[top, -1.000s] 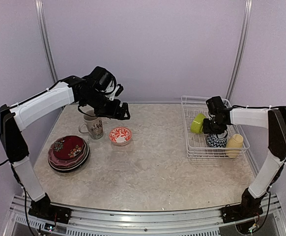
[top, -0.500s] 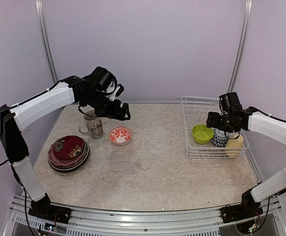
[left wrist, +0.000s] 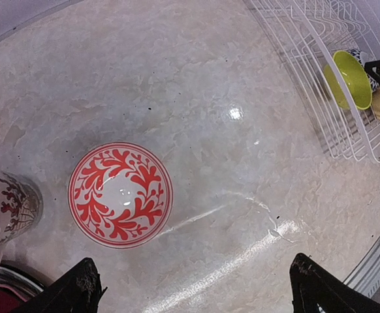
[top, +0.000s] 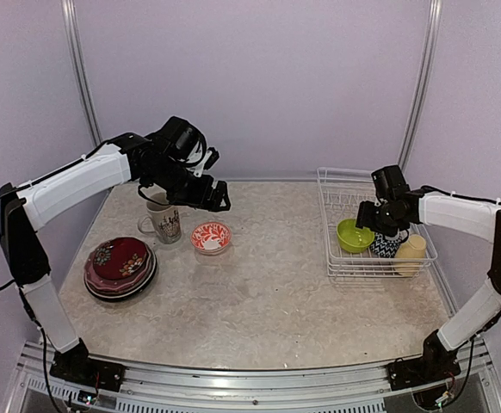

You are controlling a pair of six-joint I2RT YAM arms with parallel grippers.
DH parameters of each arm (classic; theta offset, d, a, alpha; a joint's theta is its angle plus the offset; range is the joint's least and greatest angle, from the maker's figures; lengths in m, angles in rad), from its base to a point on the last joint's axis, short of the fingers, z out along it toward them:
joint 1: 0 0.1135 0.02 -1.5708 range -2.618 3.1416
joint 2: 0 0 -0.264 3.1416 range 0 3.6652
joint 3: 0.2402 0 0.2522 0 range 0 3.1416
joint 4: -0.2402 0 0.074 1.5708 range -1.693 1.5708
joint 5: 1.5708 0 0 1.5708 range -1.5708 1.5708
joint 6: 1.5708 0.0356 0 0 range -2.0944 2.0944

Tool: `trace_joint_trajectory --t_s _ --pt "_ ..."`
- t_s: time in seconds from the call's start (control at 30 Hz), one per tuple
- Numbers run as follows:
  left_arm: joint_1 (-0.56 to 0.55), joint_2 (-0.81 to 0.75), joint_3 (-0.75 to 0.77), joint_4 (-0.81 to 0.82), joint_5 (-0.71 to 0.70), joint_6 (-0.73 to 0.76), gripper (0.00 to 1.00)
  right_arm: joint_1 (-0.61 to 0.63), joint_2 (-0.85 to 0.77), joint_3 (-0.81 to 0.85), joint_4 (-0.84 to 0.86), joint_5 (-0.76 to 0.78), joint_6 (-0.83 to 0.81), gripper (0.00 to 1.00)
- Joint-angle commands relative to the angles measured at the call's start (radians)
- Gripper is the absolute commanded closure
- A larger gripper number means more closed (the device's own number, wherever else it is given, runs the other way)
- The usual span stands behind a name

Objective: Unload the mixed dishes from the dish rack
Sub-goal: Grab the bowl from the dish rack.

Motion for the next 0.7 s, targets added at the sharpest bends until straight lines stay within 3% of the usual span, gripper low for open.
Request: trace_joint_trajectory --t_s 0.0,0.5,0.67 --pt "-0.01 -0.039 -0.005 0.006 0.008 0.013 0.03 0.006 0.038 0.02 -0.052 0.066 -0.012 0.4" --pt "-0.021 -0.053 -0.011 0.008 -0.01 0.016 0.03 0.006 0.156 -0.008 0.031 0.067 0.003 0.67" --pt "-0.021 -0.051 -0.011 0.008 -0.008 0.017 0.02 0.006 0.172 -0.004 0.034 0.092 0.0 0.83"
